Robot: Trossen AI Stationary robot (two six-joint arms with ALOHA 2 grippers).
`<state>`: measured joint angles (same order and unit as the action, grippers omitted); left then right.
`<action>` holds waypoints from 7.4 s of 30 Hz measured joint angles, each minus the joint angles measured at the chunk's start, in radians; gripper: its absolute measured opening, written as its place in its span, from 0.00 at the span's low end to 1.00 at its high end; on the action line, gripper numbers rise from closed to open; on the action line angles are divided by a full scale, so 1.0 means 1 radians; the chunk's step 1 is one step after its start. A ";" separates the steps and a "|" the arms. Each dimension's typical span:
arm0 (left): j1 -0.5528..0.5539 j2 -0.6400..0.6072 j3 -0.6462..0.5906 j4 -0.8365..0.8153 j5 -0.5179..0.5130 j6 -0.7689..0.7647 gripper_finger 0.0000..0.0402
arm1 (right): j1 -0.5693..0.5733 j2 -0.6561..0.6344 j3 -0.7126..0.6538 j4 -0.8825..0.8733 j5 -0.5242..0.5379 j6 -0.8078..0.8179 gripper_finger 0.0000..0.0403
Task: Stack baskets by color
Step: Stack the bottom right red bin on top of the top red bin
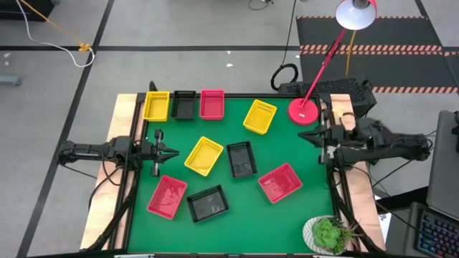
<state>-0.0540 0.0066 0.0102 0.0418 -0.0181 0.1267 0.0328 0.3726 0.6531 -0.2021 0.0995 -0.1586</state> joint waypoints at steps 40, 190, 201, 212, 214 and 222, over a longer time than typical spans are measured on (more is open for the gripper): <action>-0.002 0.165 0.353 -0.132 -0.080 -0.094 0.01 | -0.001 0.400 0.666 -0.364 0.003 0.093 0.00; -0.126 0.943 0.823 -0.120 -0.089 -0.084 0.06 | 0.120 0.936 0.324 -0.754 -0.099 0.176 0.02; -0.126 0.943 0.823 -0.119 -0.089 -0.083 0.06 | 0.120 0.813 0.342 -0.684 -0.131 0.417 0.01; -0.126 0.944 0.823 -0.119 -0.090 -0.080 0.06 | 0.120 0.812 0.342 -0.475 -0.127 0.567 0.01; -0.126 0.943 0.823 -0.119 -0.090 -0.081 0.06 | 0.120 0.812 0.342 -0.425 -0.127 0.584 0.01; -0.125 0.943 0.823 -0.119 -0.099 -0.083 0.06 | 0.115 0.812 0.342 -0.194 0.008 0.628 0.01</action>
<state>-0.1791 0.9501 0.8333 -0.0771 -0.1170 0.0437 0.1478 1.1847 0.9955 -0.3957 0.1073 0.4699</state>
